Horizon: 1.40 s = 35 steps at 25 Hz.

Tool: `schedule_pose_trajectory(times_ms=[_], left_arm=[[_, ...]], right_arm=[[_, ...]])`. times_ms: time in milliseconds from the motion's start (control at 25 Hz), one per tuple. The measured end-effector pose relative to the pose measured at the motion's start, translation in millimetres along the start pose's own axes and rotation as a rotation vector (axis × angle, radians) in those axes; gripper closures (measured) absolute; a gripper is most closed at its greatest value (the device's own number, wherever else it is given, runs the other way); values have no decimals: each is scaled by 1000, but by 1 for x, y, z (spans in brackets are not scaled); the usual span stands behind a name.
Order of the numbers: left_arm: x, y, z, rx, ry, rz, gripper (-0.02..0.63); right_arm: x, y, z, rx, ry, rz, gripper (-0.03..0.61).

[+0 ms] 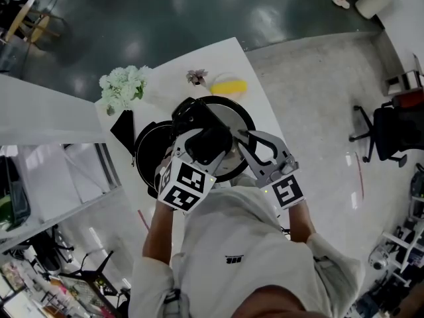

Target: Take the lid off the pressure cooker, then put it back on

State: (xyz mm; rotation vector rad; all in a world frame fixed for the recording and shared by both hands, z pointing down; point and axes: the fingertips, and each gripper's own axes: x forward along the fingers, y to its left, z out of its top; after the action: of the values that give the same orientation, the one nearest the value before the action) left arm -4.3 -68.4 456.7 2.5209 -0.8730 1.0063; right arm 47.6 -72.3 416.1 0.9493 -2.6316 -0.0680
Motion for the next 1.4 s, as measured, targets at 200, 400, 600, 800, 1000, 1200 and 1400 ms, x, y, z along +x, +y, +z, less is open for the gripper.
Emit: schedule_pose_trajectory(times_ms=[200,400,600,800,1000,1200,1400], left_arm=[[-19,9,-16,11,10,-7,327],[-34,20,-37,27,36,-20,327],[-45,27,-57,42,58,-46,327],[-53,33,-74,59,77,-69,327],[-60,38,-91,60,93,-77,327],[-66,44,-106,67,118,-93,327],[-70,48,-121,66,142,-106,327]], right_arm=[[14,27,8,-11,18,32,488],[29,51,11,-7,32,44,488],[40,71,12,-9,47,47,488],[51,90,12,-1,61,50,488],[60,107,11,2,73,61,488],[69,117,10,5,84,69,488],[77,125,8,6,91,76,488]])
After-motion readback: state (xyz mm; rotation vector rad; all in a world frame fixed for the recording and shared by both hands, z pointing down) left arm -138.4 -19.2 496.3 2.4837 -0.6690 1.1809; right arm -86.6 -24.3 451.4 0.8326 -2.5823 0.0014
